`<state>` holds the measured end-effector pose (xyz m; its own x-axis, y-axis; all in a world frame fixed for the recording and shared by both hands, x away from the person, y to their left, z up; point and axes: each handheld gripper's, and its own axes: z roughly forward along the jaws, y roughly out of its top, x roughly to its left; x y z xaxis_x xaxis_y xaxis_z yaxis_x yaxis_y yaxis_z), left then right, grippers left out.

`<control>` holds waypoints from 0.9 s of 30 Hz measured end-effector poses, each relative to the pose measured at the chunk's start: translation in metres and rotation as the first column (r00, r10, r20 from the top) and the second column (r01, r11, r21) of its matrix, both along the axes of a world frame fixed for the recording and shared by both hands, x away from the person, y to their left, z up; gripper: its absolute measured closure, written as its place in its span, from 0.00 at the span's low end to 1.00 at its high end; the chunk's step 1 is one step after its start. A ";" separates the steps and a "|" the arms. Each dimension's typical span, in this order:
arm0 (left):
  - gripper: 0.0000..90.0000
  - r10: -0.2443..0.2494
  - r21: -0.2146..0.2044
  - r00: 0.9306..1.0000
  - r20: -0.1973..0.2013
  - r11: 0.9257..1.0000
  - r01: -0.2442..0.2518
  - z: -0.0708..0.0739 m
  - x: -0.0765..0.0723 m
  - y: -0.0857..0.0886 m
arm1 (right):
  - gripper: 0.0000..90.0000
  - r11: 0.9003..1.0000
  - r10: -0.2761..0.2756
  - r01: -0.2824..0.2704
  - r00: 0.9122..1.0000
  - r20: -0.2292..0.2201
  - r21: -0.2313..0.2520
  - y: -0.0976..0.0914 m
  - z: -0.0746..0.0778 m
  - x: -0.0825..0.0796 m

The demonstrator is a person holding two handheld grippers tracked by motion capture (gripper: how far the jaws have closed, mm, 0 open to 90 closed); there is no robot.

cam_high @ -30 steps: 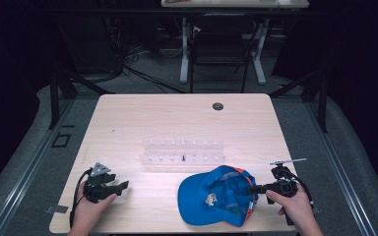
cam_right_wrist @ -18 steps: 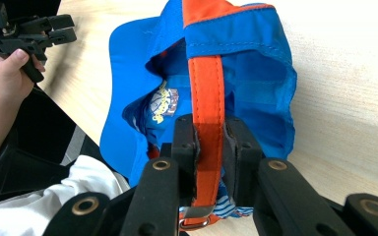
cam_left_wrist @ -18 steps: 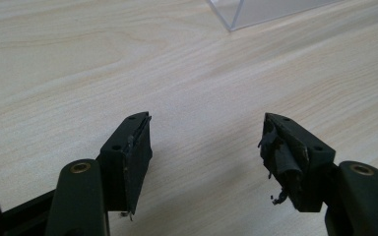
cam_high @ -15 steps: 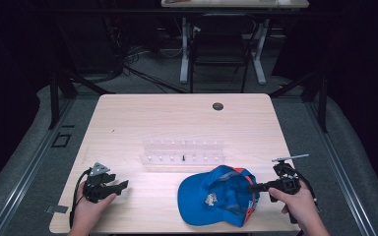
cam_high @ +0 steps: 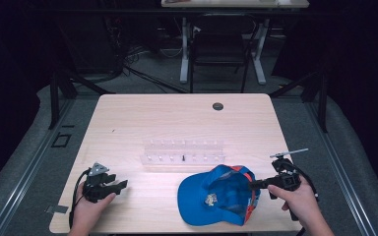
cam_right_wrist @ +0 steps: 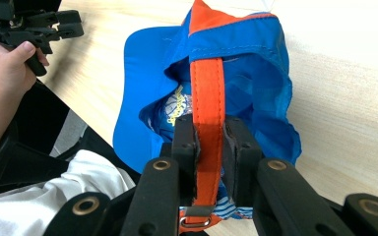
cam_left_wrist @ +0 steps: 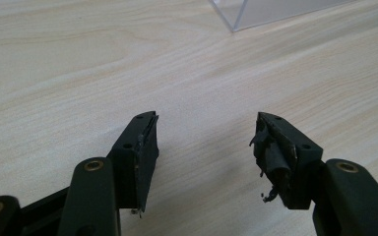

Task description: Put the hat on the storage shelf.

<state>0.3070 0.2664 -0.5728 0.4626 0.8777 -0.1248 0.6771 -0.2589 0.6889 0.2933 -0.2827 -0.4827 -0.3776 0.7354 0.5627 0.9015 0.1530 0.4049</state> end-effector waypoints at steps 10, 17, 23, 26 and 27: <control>0.47 0.006 -0.005 1.000 0.010 1.000 -0.006 -0.001 0.000 0.000 | 0.86 0.999 0.002 -0.002 1.000 -0.004 -0.053 0.007 0.021 0.005; 0.47 0.006 -0.006 1.000 0.008 1.000 -0.006 -0.001 0.000 0.000 | 0.86 0.992 0.016 -0.016 1.000 0.002 -0.125 0.016 0.042 0.005; 0.47 0.006 -0.009 1.000 0.010 1.000 -0.006 0.000 0.000 0.000 | 0.86 0.982 0.011 -0.010 1.000 0.005 -0.187 0.025 0.057 0.007; 0.47 0.011 -0.013 1.000 0.011 1.000 -0.011 0.000 0.000 0.001 | 0.86 0.978 0.009 -0.011 1.000 -0.007 -0.208 0.032 0.067 0.009; 0.47 0.011 -0.012 1.000 0.012 1.000 -0.011 0.000 0.000 0.001 | 0.86 0.981 0.017 -0.019 1.000 -0.013 -0.192 0.033 0.069 0.010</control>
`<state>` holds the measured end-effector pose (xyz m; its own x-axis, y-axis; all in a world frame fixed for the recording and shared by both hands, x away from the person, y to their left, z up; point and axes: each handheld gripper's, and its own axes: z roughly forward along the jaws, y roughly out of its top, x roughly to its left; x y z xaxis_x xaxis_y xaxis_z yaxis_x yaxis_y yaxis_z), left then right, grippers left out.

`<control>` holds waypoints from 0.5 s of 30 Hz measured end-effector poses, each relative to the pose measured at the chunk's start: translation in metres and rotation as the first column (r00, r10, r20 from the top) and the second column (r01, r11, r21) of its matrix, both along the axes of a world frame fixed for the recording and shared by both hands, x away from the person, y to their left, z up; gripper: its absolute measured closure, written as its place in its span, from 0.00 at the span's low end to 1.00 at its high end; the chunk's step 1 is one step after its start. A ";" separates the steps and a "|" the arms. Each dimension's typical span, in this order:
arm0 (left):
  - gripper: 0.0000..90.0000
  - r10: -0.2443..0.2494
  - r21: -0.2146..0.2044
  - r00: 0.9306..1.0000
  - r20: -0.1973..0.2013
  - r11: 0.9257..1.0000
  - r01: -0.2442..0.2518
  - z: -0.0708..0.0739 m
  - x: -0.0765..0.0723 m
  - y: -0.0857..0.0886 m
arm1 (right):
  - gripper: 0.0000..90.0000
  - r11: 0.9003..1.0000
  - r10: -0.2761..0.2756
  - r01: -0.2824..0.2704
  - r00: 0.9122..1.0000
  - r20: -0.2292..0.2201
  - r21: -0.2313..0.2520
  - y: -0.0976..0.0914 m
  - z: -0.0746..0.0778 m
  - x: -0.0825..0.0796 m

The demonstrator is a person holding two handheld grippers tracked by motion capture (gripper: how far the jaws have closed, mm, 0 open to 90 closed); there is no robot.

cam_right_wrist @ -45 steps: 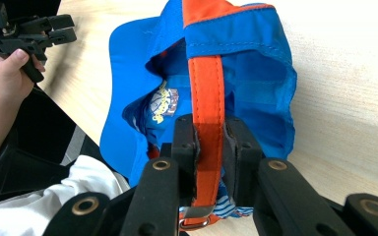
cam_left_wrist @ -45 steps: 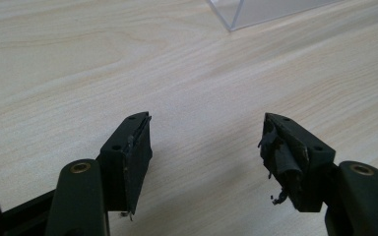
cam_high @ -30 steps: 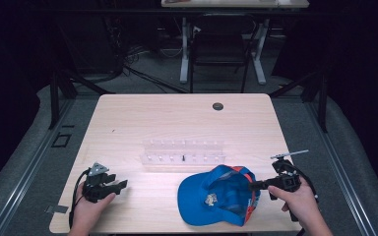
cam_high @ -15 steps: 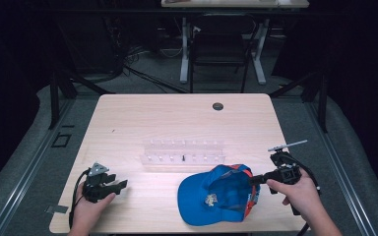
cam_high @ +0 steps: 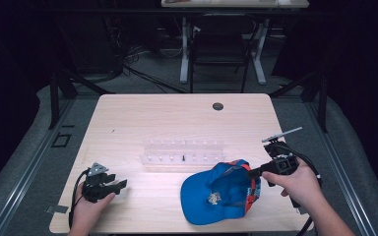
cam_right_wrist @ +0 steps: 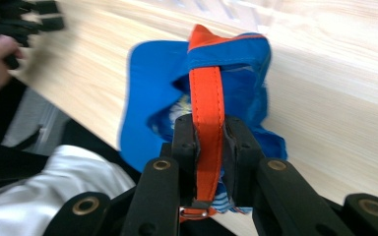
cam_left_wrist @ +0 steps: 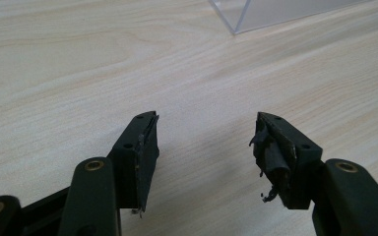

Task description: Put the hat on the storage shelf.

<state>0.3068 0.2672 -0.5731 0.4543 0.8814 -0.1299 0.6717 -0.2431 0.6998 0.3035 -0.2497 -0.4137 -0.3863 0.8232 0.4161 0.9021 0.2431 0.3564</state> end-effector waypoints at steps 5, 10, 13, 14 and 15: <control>0.47 -0.002 0.000 1.000 0.001 1.000 0.002 0.000 0.000 0.000 | 0.86 0.995 0.016 -0.013 1.000 -0.024 0.096 0.007 0.015 0.005; 0.47 0.000 0.001 1.000 0.002 1.000 0.000 0.000 0.000 0.000 | 0.86 0.977 0.017 -0.009 0.999 -0.036 0.212 0.014 0.027 0.008; 0.47 0.001 0.000 1.000 0.003 1.000 -0.001 0.000 0.000 0.000 | 0.86 0.969 0.022 -0.006 0.998 -0.060 0.248 0.017 0.031 0.009; 0.47 0.001 0.000 1.000 0.003 1.000 -0.001 0.000 0.000 0.000 | 0.86 0.969 0.022 -0.006 0.998 -0.060 0.248 0.017 0.031 0.009; 0.47 0.000 0.001 1.000 0.003 1.000 0.000 0.000 0.000 0.000 | 0.86 0.962 0.022 -0.001 0.997 -0.076 0.271 0.020 0.033 0.010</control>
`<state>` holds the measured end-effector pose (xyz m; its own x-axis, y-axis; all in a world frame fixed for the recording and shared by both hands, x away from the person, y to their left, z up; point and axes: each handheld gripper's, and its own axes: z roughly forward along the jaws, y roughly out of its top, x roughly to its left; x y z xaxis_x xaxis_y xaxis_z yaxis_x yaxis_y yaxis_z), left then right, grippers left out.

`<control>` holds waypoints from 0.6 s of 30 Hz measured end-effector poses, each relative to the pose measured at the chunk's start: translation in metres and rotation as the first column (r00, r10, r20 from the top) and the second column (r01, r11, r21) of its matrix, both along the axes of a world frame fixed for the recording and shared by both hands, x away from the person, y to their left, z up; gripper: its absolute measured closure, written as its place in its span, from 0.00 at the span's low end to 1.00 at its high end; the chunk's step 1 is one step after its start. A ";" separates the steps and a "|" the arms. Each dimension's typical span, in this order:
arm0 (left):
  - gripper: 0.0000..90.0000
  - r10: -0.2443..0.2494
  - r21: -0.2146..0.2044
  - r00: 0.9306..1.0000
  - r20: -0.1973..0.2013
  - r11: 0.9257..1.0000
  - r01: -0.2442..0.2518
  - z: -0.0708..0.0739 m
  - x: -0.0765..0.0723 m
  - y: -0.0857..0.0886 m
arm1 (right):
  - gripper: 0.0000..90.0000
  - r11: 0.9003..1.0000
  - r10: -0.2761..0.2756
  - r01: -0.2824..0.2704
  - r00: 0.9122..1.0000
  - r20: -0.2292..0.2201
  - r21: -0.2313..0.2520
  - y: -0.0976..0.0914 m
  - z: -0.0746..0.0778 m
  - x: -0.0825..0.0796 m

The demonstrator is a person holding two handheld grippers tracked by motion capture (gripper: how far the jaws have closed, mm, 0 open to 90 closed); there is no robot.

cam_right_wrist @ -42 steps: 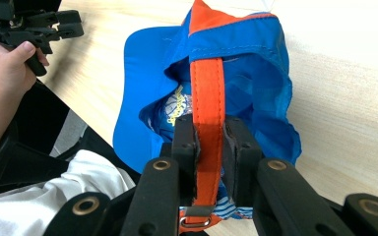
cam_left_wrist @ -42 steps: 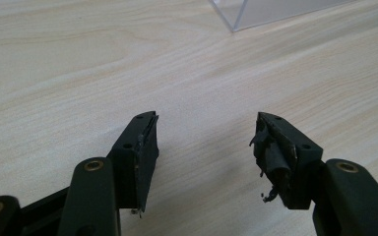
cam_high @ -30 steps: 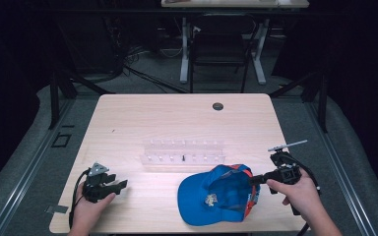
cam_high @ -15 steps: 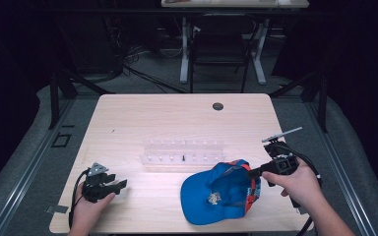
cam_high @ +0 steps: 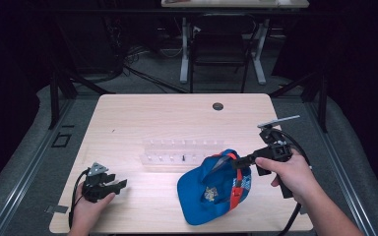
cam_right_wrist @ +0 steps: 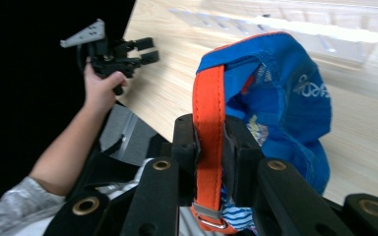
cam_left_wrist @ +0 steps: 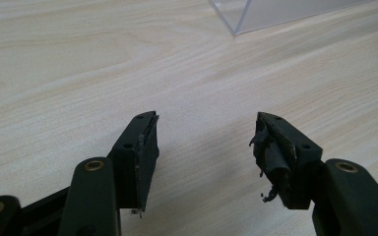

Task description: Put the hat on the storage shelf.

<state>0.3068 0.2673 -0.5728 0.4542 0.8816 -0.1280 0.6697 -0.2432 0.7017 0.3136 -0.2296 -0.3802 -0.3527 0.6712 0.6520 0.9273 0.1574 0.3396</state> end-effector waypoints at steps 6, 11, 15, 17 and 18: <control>0.47 -0.002 0.001 1.000 -0.001 1.000 0.002 0.000 0.000 0.000 | 0.86 0.998 0.000 0.002 1.000 -0.023 0.066 0.008 0.005 0.002; 0.47 0.000 0.002 1.000 0.001 1.000 0.000 0.000 0.000 0.000 | 0.86 0.988 0.006 0.001 0.999 -0.050 0.151 0.014 0.011 0.004; 0.47 0.002 0.003 1.000 0.003 1.000 -0.002 0.000 0.000 0.000 | 0.86 0.979 0.018 -0.007 0.999 -0.050 0.203 0.021 0.016 0.005; 0.47 0.002 0.004 1.000 0.003 1.000 -0.002 0.000 0.000 0.000 | 0.86 0.975 0.028 -0.018 0.999 -0.041 0.224 0.024 0.018 0.005; 0.47 0.003 0.003 1.000 0.003 1.000 -0.003 0.000 0.000 0.000 | 0.87 0.972 0.031 -0.022 0.999 -0.036 0.233 0.025 0.020 0.005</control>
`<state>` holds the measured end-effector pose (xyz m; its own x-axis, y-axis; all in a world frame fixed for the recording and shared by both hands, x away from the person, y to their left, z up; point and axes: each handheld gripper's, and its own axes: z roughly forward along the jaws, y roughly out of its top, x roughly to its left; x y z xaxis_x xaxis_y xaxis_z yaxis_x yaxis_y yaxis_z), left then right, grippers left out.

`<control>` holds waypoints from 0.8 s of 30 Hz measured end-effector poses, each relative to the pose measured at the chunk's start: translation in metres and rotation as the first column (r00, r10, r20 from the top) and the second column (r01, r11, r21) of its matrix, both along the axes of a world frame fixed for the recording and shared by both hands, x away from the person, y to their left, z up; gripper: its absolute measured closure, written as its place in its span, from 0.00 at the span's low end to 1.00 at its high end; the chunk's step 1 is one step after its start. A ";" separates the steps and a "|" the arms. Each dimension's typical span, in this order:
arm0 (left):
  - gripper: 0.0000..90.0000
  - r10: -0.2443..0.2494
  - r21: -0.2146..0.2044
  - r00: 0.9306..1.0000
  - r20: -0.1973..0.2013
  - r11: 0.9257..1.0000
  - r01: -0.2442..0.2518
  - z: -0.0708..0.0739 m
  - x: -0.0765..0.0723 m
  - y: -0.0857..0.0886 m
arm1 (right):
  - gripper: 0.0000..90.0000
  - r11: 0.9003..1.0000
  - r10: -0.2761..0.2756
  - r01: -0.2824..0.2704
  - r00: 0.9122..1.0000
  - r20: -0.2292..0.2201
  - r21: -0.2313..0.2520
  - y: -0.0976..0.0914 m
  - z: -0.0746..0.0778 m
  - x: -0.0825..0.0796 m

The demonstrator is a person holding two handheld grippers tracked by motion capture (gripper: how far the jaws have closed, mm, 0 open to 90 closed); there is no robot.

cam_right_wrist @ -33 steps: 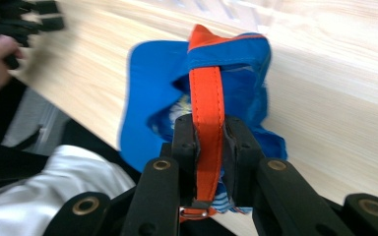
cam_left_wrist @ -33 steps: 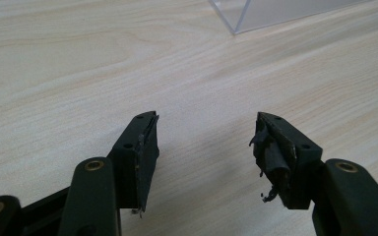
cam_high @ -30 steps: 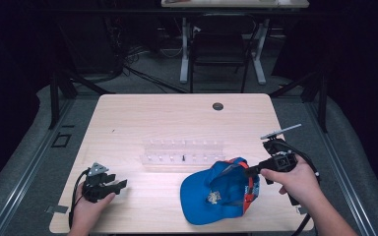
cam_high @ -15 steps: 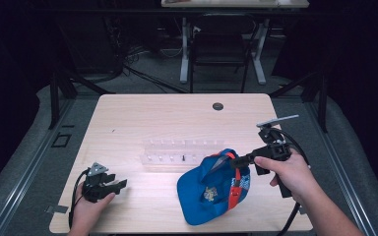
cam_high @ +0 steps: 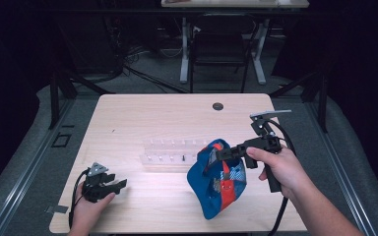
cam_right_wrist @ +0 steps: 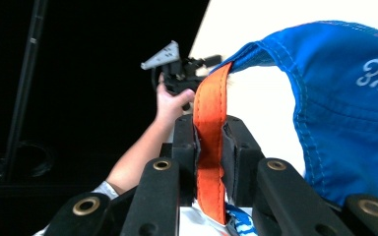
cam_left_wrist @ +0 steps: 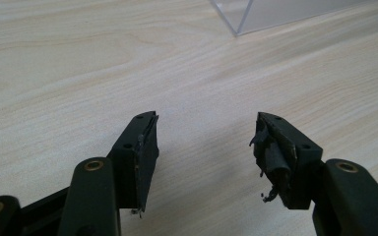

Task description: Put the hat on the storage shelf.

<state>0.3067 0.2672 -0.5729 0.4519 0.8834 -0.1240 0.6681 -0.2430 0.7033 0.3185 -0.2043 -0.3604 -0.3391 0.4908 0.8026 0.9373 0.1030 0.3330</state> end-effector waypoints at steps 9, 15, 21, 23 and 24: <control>0.47 0.000 -0.004 1.000 0.004 1.000 0.000 0.000 0.000 0.000 | 0.87 0.995 -0.037 0.034 0.999 0.029 0.090 0.001 0.016 0.007; 0.47 0.002 -0.005 1.000 0.004 1.000 -0.002 0.000 0.000 0.001 | 0.87 0.992 -0.040 0.033 0.997 0.061 0.120 0.008 0.026 0.014; 0.47 -0.001 -0.002 1.000 -0.002 1.000 0.001 0.001 0.000 0.001 | 0.87 0.990 -0.052 0.040 0.995 0.082 0.134 0.021 0.040 0.025; 0.47 0.002 -0.006 1.000 -0.003 1.000 -0.002 0.001 0.000 0.001 | 0.87 0.990 -0.059 0.047 0.994 0.094 0.130 0.025 0.045 0.028; 0.47 0.008 -0.009 1.000 0.004 1.000 -0.008 0.001 0.000 0.001 | 0.87 0.990 -0.062 0.049 0.994 0.096 0.133 0.027 0.047 0.029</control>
